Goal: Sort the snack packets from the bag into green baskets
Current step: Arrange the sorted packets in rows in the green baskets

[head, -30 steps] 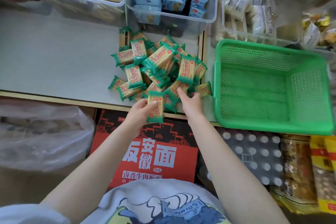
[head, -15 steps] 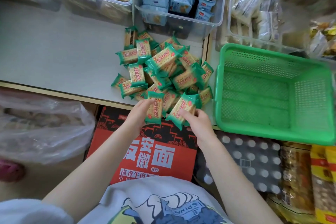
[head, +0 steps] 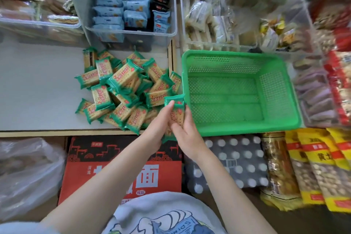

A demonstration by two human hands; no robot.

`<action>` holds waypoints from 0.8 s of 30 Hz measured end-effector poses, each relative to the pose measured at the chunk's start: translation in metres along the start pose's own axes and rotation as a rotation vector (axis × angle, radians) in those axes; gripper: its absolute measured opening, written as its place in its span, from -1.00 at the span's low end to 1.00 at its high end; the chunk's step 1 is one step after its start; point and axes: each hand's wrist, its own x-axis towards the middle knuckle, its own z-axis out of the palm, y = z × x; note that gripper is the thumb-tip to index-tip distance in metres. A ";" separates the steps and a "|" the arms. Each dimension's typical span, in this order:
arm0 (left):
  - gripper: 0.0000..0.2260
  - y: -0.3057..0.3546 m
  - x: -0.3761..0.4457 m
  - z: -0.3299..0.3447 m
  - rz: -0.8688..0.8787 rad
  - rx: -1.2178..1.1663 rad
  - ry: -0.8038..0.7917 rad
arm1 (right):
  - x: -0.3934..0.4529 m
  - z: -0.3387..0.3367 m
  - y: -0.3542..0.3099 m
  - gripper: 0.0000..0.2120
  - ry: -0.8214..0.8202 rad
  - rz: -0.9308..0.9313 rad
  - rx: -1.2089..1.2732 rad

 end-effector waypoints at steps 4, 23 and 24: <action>-0.66 0.012 0.006 -0.006 0.237 0.347 0.059 | 0.010 -0.031 -0.009 -0.42 0.074 -0.027 0.031; -0.43 -0.022 0.044 -0.090 0.462 1.670 0.386 | 0.185 -0.068 0.027 -0.22 0.408 0.301 -0.341; -0.43 -0.022 0.044 -0.090 0.455 1.672 0.382 | 0.184 -0.070 0.029 -0.25 0.407 0.297 -0.346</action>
